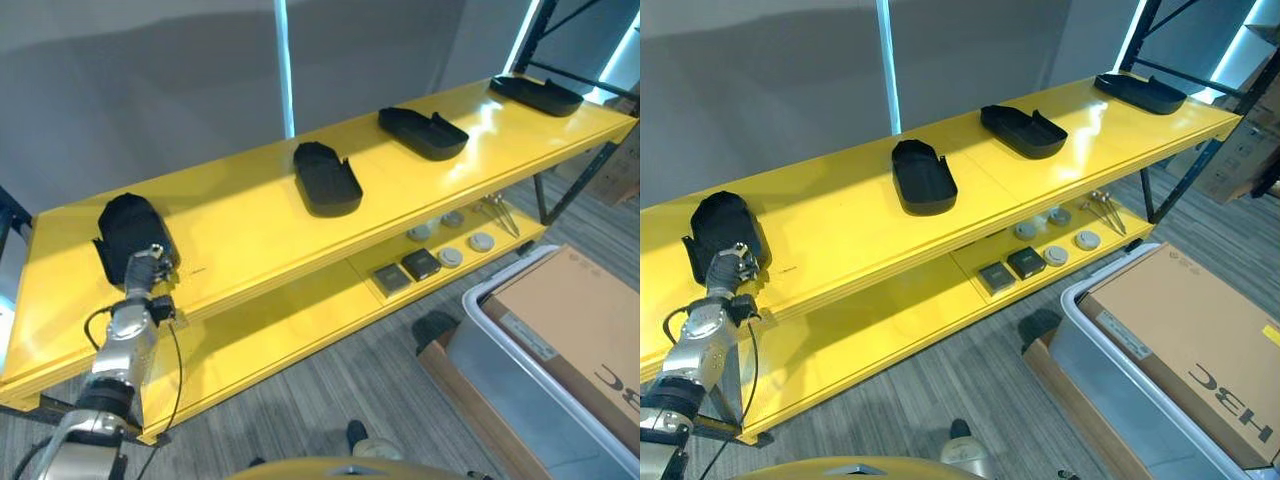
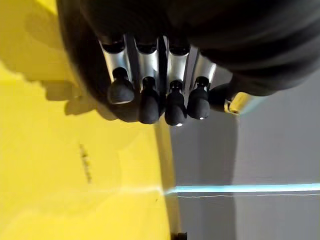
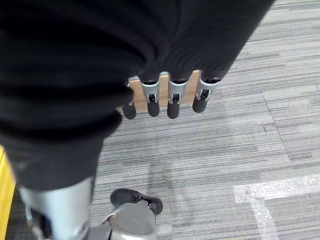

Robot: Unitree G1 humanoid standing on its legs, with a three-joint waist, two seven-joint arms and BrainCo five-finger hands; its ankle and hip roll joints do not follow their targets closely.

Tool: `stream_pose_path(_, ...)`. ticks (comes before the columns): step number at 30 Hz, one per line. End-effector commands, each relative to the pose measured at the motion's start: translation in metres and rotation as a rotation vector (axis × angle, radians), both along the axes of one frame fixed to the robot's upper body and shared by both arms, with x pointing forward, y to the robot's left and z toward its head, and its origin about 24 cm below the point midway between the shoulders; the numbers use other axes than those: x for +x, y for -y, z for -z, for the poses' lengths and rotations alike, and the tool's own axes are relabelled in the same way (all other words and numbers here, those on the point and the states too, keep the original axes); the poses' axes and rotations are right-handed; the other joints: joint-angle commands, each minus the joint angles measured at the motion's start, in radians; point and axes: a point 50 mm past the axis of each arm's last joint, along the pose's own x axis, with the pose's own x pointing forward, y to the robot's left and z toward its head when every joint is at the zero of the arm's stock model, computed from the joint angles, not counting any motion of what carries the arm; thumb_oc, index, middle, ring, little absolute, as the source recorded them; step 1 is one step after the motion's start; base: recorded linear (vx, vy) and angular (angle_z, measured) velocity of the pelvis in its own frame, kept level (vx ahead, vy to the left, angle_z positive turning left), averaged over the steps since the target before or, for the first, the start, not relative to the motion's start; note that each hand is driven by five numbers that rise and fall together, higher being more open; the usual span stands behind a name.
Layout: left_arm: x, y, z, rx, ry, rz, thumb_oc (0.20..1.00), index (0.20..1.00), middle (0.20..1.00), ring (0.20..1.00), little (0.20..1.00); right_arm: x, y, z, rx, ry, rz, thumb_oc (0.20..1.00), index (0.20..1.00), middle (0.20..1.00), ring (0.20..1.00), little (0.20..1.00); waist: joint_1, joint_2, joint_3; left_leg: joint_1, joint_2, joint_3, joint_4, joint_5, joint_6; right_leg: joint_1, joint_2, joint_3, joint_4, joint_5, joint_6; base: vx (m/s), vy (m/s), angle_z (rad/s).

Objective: Move parts from the plastic box to the shelf.

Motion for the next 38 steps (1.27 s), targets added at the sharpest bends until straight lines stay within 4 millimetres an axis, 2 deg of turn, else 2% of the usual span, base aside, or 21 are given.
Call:
stream_pose_path(1,0.019,-0.021,-0.028,0.030,0.057,-0.072,0.200,0.200,0.200,0.200,0.200,0.006,0.007,-0.003,-0.033,-0.032,-0.089,1.000,1.000,1.000,1.000,1.000,-0.010,-0.015,0.016,-0.013,0.056,-0.003,0.014,0.000,0.001,0.026,-0.055,-0.009,0.037,-0.061,0.038,0.00,0.000,0.00)
stream_pose_path(3,0.018,-0.030,-0.020,0.021,0.013,-0.091,0.200,0.200,0.200,0.200,0.200,0.006,0.005,-0.002,-0.030,-0.036,-0.100,1.000,1.000,1.000,1.000,1.000,-0.016,-0.016,0.014,-0.013,0.054,-0.001,0.016,-0.003,0.002,0.022,-0.055,-0.004,0.041,-0.064,0.038,0.02,-0.002,-0.04)
stream_pose_path(6,0.019,-0.029,-0.019,0.009,0.022,-0.069,0.200,0.200,0.200,0.200,0.200,0.006,0.004,-0.002,-0.028,-0.036,-0.102,1.000,1.000,1.000,1.000,1.000,-0.017,-0.017,0.014,-0.013,0.053,-0.001,0.016,-0.005,0.003,0.021,-0.056,-0.002,0.042,-0.065,0.038,0.00,-0.021,-0.02)
stream_pose_path(7,0.020,-0.013,-0.021,-0.006,0.091,0.035,0.868,0.868,0.868,0.868,0.868,0.001,0.002,0.001,-0.021,-0.039,-0.101,1.000,1.000,1.000,1.000,1.000,-0.012,-0.019,0.016,-0.013,0.052,-0.003,0.016,-0.008,0.006,0.020,-0.056,-0.002,0.041,-0.065,0.038,-0.01,-0.083,-0.01)
stream_pose_path(8,0.020,-0.004,-0.024,-0.012,0.125,0.085,1.000,1.000,1.000,1.000,1.000,-0.001,0.000,0.002,-0.017,-0.038,-0.099,1.000,1.000,1.000,1.000,1.000,-0.008,-0.019,0.017,-0.012,0.051,-0.004,0.015,-0.009,0.007,0.022,-0.055,-0.003,0.040,-0.065,0.038,-0.01,-0.106,-0.01)
stream_pose_path(11,0.017,0.015,-0.033,-0.062,0.217,0.182,1.000,1.000,1.000,1.000,1.000,-0.004,-0.005,0.004,-0.003,-0.035,-0.093,1.000,1.000,1.000,1.000,1.000,0.004,-0.018,0.019,-0.013,0.052,-0.012,0.014,-0.010,0.007,0.025,-0.052,-0.008,0.037,-0.065,0.034,-0.02,-0.106,0.02)
stream_pose_path(13,0.004,0.035,-0.036,-0.112,0.267,0.277,1.000,1.000,1.000,1.000,1.000,-0.005,-0.012,0.007,0.010,-0.030,-0.082,1.000,1.000,1.000,1.000,1.000,0.023,-0.017,0.019,-0.015,0.057,-0.025,0.012,-0.008,0.003,0.030,-0.044,-0.017,0.033,-0.067,0.025,-0.04,-0.159,0.04)
stream_pose_path(17,-0.029,0.057,-0.022,-0.354,0.293,0.390,1.000,1.000,1.000,1.000,1.000,-0.005,-0.017,0.008,0.015,-0.014,-0.068,1.000,1.000,1.000,1.000,1.000,0.072,-0.015,0.018,-0.027,0.082,-0.064,0.014,0.006,-0.013,0.042,-0.008,-0.042,0.027,-0.081,-0.002,-0.08,-0.225,0.12)
stream_pose_path(20,-0.045,0.056,-0.008,-0.380,0.257,0.399,1.000,1.000,1.000,1.000,1.000,-0.001,-0.013,0.007,0.019,-0.003,-0.044,1.000,1.000,1.000,1.000,1.000,0.102,-0.016,0.016,-0.044,0.106,-0.088,0.017,0.026,-0.031,0.047,0.019,-0.059,0.023,-0.087,-0.021,-0.14,-0.295,0.36)
stream_pose_path(21,-0.066,0.056,0.031,-0.536,0.113,0.359,1.000,1.000,1.000,1.000,1.000,0.005,-0.007,0.005,0.013,0.003,-0.004,1.000,1.000,1.000,1.000,1.000,0.134,-0.017,0.022,-0.084,0.133,-0.110,0.036,0.053,-0.051,0.053,0.044,-0.080,0.022,-0.092,-0.038,-0.17,-0.280,0.57)
stream_pose_path(22,-0.071,0.057,0.041,-0.587,0.074,0.347,1.000,1.000,1.000,1.000,1.000,0.006,-0.005,0.005,0.008,0.000,0.005,1.000,1.000,1.000,1.000,1.000,0.137,-0.016,0.023,-0.093,0.138,-0.105,0.040,0.059,-0.055,0.053,0.046,-0.090,0.022,-0.092,-0.040,-0.23,-0.273,0.56)
stream_pose_path(23,-0.085,0.058,0.069,-0.590,-0.041,0.313,1.000,1.000,1.000,1.000,1.000,0.008,-0.001,0.004,-0.006,-0.004,0.037,1.000,1.000,1.000,1.000,1.000,0.140,-0.016,0.029,-0.114,0.151,-0.082,0.051,0.074,-0.063,0.054,0.046,-0.117,0.024,-0.090,-0.042,-0.15,-0.090,0.53)
stream_pose_path(25,-0.109,0.058,0.112,-0.652,-0.221,0.191,1.000,1.000,1.000,1.000,1.000,0.014,-0.001,0.005,-0.009,-0.008,0.065,1.000,1.000,1.000,1.000,1.000,0.147,-0.015,0.038,-0.137,0.150,-0.087,0.058,0.081,-0.062,0.048,0.041,-0.132,0.031,-0.089,-0.044,-0.15,-0.051,0.59)
stream_pose_path(27,-0.131,0.054,0.138,-0.590,-0.378,0.108,1.000,1.000,1.000,1.000,1.000,0.015,-0.004,0.007,-0.001,-0.007,0.067,1.000,1.000,1.000,1.000,1.000,0.152,-0.012,0.042,-0.141,0.141,-0.103,0.060,0.078,-0.056,0.040,0.035,-0.134,0.042,-0.093,-0.042,-0.09,0.017,0.47)
stream_pose_path(28,-0.154,0.050,0.159,-0.545,-0.517,0.065,1.000,1.000,1.000,1.000,1.000,0.014,-0.008,0.010,0.006,-0.014,0.075,1.000,1.000,1.000,1.000,1.000,0.150,-0.007,0.042,-0.134,0.136,-0.104,0.052,0.076,-0.052,0.036,0.026,-0.137,0.049,-0.097,-0.040,-0.05,0.060,0.13)
stream_pose_path(29,-0.165,0.049,0.168,-0.512,-0.596,0.039,1.000,1.000,1.000,1.000,1.000,0.013,-0.011,0.011,0.010,-0.017,0.082,1.000,1.000,1.000,1.000,1.000,0.148,-0.006,0.040,-0.130,0.133,-0.104,0.049,0.075,-0.050,0.035,0.023,-0.136,0.051,-0.097,-0.039,-0.01,0.085,0.04)
stream_pose_path(31,-0.201,0.045,0.189,-0.480,-0.793,-0.062,1.000,1.000,1.000,1.000,1.000,0.011,-0.018,0.015,0.019,-0.029,0.085,1.000,1.000,1.000,1.000,1.000,0.140,-0.004,0.034,-0.115,0.122,-0.103,0.038,0.067,-0.044,0.036,0.014,-0.128,0.047,-0.098,-0.033,0.01,0.070,0.05)
stream_pose_path(32,-0.201,0.045,0.189,-0.480,-0.793,-0.062,1.000,1.000,1.000,1.000,1.000,0.011,-0.018,0.015,0.019,-0.029,0.085,1.000,1.000,1.000,1.000,1.000,0.140,-0.004,0.034,-0.115,0.122,-0.103,0.038,0.067,-0.044,0.036,0.014,-0.128,0.047,-0.098,-0.033,0.05,0.135,0.03)
stream_pose_path(33,-0.229,0.041,0.197,-0.434,-0.916,-0.071,1.000,1.000,1.000,1.000,1.000,0.011,-0.024,0.017,0.026,-0.048,0.065,1.000,1.000,1.000,1.000,1.000,0.127,-0.005,0.028,-0.095,0.115,-0.090,0.029,0.061,-0.041,0.042,0.006,-0.118,0.041,-0.095,-0.029,0.08,0.158,-0.10)
stream_pose_path(34,-0.233,0.042,0.199,-0.442,-0.927,-0.056,1.000,1.000,1.000,1.000,1.000,0.010,-0.026,0.018,0.020,-0.060,0.047,1.000,1.000,1.000,1.000,1.000,0.119,-0.005,0.022,-0.080,0.110,-0.081,0.020,0.057,-0.038,0.045,0.004,-0.110,0.036,-0.093,-0.026,0.10,0.207,-0.18)
stream_pose_path(38,-0.222,0.053,0.198,-0.437,-0.880,-0.007,1.000,1.000,1.000,1.000,1.000,0.003,-0.029,0.020,-0.016,-0.090,0.000,1.000,1.000,1.000,1.000,1.000,0.108,-0.006,0.014,-0.060,0.095,-0.067,0.013,0.041,-0.028,0.046,-0.003,-0.096,0.027,-0.084,-0.018,0.02,0.104,-0.34)
